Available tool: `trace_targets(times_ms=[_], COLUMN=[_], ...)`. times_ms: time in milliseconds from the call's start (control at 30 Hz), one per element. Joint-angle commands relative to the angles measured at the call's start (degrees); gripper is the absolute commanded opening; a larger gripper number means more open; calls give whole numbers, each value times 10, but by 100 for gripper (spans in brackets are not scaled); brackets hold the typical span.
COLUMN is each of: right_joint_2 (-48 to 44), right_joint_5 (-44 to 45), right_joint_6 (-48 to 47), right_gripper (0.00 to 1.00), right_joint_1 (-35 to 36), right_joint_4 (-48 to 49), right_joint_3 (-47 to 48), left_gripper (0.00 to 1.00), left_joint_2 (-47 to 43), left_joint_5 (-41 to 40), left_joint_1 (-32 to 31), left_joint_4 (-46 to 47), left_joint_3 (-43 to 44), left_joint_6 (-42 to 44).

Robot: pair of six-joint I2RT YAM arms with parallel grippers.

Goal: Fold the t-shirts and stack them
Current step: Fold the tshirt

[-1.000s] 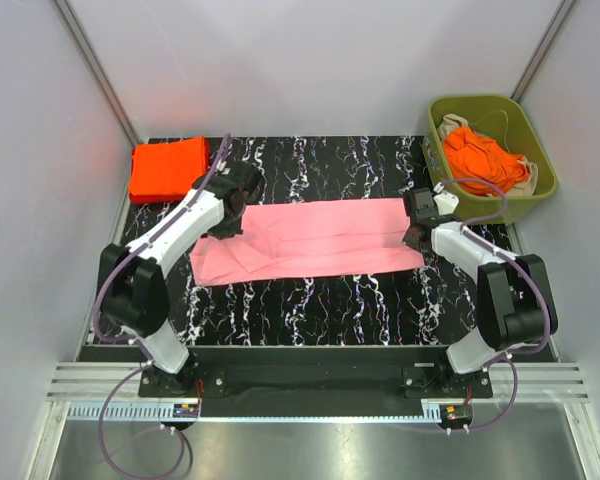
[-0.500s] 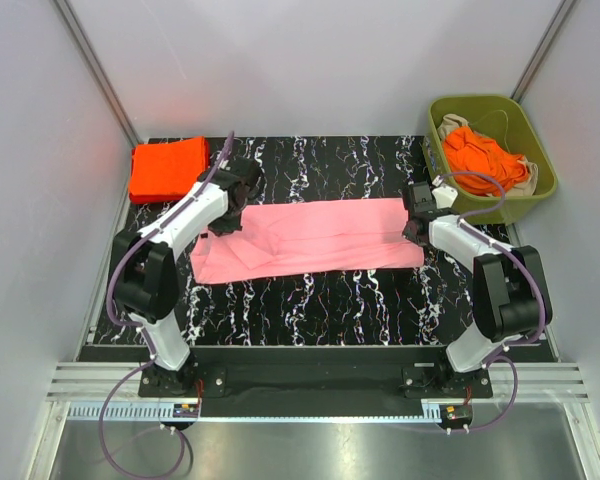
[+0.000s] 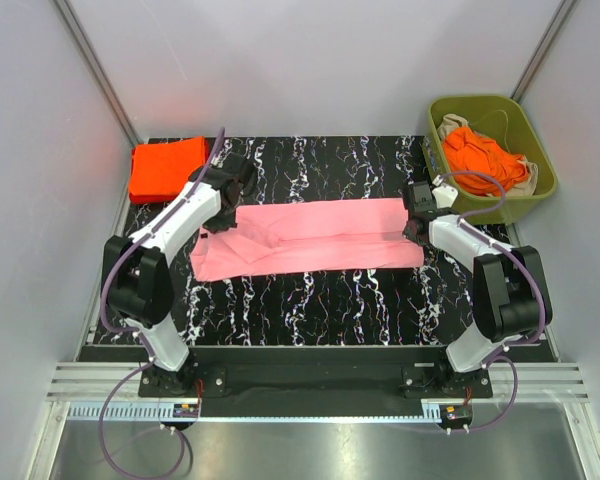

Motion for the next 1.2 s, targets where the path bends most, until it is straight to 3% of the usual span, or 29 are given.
trace_targets(times_ms=[0, 700, 867, 1167], right_joint_2=[-2, 76, 71, 45], right_joint_5=[28, 13, 9, -29], right_joint_6=[-5, -18, -19, -20], right_gripper=[0, 1, 29, 31], right_joint_1=[-5, -4, -4, -4], right_joint_4=[13, 24, 23, 22], right_joint_3=[31, 79, 82, 79], left_gripper=[0, 0, 0, 0], left_joint_2=[-3, 53, 59, 59], left_joint_5=[-15, -10, -3, 0], left_joint_1=[12, 21, 21, 21], left_joint_4=[-2, 11, 12, 11], left_joint_3=[12, 36, 40, 50], left_joint_6=[1, 30, 30, 35])
